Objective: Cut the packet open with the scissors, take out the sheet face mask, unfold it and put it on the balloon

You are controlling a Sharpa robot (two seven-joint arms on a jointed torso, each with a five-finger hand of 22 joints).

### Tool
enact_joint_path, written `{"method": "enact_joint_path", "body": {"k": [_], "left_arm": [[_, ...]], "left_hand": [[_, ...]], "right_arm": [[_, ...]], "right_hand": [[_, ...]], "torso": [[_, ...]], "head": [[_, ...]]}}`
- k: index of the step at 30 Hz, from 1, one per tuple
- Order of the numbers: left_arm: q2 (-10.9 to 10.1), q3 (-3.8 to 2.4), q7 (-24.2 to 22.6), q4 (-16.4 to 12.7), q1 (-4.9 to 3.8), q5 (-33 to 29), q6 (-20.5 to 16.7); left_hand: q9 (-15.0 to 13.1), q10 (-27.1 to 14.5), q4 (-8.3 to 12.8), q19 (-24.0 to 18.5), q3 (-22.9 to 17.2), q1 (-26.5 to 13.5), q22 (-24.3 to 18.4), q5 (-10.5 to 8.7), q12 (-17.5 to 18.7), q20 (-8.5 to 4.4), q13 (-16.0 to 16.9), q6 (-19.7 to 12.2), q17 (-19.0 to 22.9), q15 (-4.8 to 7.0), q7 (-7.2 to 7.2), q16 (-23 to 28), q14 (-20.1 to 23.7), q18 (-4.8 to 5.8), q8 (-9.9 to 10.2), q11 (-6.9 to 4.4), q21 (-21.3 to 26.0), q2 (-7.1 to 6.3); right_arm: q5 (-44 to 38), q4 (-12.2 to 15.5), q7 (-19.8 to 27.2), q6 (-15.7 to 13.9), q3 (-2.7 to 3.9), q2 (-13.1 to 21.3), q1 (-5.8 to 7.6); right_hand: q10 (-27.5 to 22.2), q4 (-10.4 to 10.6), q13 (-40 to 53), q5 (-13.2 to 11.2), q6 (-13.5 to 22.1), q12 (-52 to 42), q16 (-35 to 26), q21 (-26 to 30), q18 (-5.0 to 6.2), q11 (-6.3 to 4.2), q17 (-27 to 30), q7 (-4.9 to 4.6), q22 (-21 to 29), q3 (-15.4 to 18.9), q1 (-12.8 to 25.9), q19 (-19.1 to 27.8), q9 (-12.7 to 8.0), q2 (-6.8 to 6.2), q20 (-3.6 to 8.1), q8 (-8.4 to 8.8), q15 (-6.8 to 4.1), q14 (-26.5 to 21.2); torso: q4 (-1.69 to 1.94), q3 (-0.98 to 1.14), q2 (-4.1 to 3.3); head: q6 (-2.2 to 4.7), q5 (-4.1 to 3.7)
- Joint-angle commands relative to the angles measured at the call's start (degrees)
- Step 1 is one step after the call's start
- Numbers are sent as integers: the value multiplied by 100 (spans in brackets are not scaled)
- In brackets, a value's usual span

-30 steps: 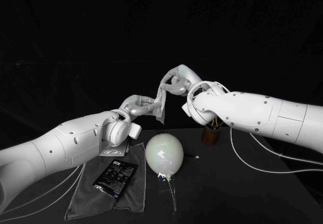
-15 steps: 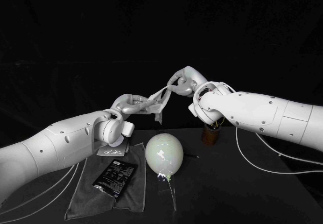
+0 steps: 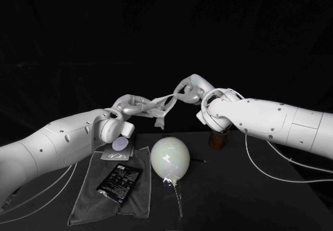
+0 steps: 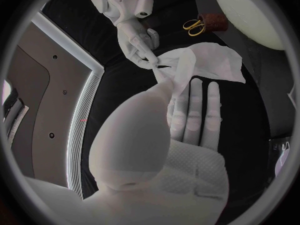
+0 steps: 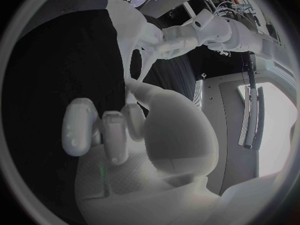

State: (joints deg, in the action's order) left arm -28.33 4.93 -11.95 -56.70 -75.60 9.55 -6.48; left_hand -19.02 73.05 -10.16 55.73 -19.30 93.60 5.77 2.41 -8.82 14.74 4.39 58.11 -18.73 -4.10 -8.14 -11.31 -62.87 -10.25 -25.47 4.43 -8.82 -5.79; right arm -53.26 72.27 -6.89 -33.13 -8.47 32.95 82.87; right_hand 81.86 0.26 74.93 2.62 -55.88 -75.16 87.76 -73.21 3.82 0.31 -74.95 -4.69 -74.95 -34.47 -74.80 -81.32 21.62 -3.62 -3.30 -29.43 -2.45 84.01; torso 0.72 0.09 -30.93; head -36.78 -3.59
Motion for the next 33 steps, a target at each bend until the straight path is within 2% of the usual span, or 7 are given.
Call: {"method": "enact_joint_path", "body": {"k": [1,5,11,17,24,28,33], "left_arm": [[23,-10,228,55,-57,268,352],[37,-11,309,122,-116,307,385],[46,-18,420,252,-228,522,617],[35,-29,510,380,-397,1043,980],[99,-32,514,588,-523,1408,1027],[151,-32,463,681,-547,1415,965],[152,-32,487,624,-569,1195,936]], "left_hand": [[-128,-12,71,34,-32,125,14,34,-18,-19,4,-16,-16,-2,-46,-38,-4,-23,32,57,-30,85],[-100,-80,306,52,-148,160,95,31,-4,-104,15,-119,-63,-24,-96,-74,29,8,139,110,-141,214],[-36,-7,678,37,-179,84,311,39,-93,-239,70,-108,-153,23,-116,-191,-49,73,290,104,-419,247],[18,-22,1002,-43,-171,-135,660,27,-133,-388,91,-41,-241,48,-152,-290,-102,142,437,121,-857,324],[50,-36,1239,-239,-208,-250,973,23,-161,-481,104,-14,-280,43,-186,-316,-90,217,547,142,-1217,399],[61,-60,1307,-195,-213,-287,1117,25,-167,-556,115,-45,-317,70,-203,-379,-206,181,593,149,-1418,438],[65,-126,1360,22,-210,-389,1374,28,-168,-696,139,-99,-429,156,-201,-563,-596,69,647,135,-1813,504]], "right_arm": [[-18,-6,195,128,-5,-1,-28],[-40,-32,245,90,-17,-20,-70],[-144,-240,281,16,-30,-120,-99],[168,-549,297,564,-30,-256,-107],[103,-563,240,998,-29,-327,-103],[0,-554,222,1042,-29,-351,-101],[142,-585,266,868,-29,-396,-96]], "right_hand": [[-39,-14,26,16,-19,33,-34,35,-3,5,-1009,0,-998,-38,29,37,172,23,-4,-19,-39,402],[-46,-13,13,16,-16,48,-44,48,-1,6,-990,-2,-994,-40,31,44,172,23,-4,-19,-38,395],[-55,-12,-3,16,-12,67,-51,44,-2,8,-980,-3,-995,-44,36,42,171,26,-4,-19,-37,390],[-72,-18,-30,17,6,104,-77,81,5,10,-938,-7,-983,-61,34,62,169,35,-6,-19,-38,373],[-69,-19,-26,17,7,100,-77,78,5,10,-939,-7,-984,-61,33,60,169,35,-6,-19,-38,374],[-68,-20,-23,16,8,98,-74,74,4,10,-945,-8,-985,-62,33,58,169,35,-6,-19,-38,376],[-74,-12,-34,16,15,114,-106,157,21,15,-891,-12,-960,-61,47,102,169,37,-8,-21,-33,354]], "torso": [[8,2,5],[7,-1,7],[6,2,1],[13,6,2],[-3,-6,12],[-3,-9,8],[13,1,-2]], "head": [[-1,10],[5,4],[7,12],[26,27],[21,46],[40,52],[60,51]]}}
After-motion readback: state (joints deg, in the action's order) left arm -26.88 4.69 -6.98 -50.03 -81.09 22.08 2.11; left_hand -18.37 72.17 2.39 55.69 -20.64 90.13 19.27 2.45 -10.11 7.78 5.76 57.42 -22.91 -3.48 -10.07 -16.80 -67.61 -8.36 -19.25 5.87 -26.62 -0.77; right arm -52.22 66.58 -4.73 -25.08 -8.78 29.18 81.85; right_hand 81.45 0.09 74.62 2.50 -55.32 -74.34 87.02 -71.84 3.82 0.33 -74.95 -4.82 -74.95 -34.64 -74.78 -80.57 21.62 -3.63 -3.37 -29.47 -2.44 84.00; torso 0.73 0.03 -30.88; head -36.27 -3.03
